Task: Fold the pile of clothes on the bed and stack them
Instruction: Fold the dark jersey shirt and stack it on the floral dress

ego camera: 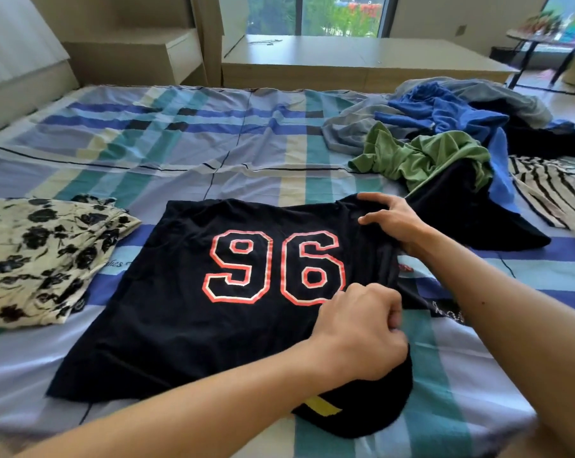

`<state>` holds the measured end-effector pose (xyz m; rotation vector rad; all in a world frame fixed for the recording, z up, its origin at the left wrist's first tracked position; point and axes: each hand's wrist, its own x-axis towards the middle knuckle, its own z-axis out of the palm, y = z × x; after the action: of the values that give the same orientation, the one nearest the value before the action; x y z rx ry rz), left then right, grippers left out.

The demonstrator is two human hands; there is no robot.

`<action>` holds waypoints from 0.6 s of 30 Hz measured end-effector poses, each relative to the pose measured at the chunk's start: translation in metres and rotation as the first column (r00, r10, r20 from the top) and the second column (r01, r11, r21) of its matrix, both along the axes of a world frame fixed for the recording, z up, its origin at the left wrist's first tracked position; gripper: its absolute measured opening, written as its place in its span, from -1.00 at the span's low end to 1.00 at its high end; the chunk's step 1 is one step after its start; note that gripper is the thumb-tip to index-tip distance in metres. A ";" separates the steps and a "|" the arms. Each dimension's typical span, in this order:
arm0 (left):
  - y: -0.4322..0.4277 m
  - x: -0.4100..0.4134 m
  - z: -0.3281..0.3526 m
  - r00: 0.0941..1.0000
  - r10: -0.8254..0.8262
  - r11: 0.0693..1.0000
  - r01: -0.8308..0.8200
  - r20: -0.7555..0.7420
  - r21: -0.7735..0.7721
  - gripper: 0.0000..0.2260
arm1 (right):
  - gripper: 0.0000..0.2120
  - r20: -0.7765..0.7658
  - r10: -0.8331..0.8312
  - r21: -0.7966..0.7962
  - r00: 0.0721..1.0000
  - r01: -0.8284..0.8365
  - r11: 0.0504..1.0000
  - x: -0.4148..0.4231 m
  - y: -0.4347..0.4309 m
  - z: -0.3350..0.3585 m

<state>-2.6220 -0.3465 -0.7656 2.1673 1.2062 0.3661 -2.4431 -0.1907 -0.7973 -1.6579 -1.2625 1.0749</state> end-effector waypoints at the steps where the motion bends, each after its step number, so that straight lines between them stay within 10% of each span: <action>1: 0.001 -0.007 0.009 0.999 0.000 1.000 0.001 0.036 -0.029 -0.86 | -0.48 0.005 -0.008 0.026 1.000 0.008 1.000 0.001 -0.003 0.008; 8: 0.030 -0.133 0.059 0.985 0.070 0.980 -0.039 0.155 -0.197 -0.73 | -0.48 0.119 0.137 0.141 0.983 -0.153 0.978 -0.099 0.043 0.070; 14: 0.047 -0.250 0.065 0.961 0.275 0.909 -0.252 0.025 -0.332 -0.94 | -0.48 0.250 0.237 0.137 0.939 -0.277 0.951 -0.227 0.078 0.093; 18: 0.053 -0.316 0.030 0.910 0.299 0.861 -0.388 -0.288 -0.328 -0.71 | -0.28 0.258 0.422 0.065 0.869 -0.451 0.890 -0.292 0.082 0.055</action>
<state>-2.9381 -0.2931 -0.7354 1.6867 1.6535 0.0170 -2.7346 -0.1092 -0.7423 -1.4712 -1.8924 1.0482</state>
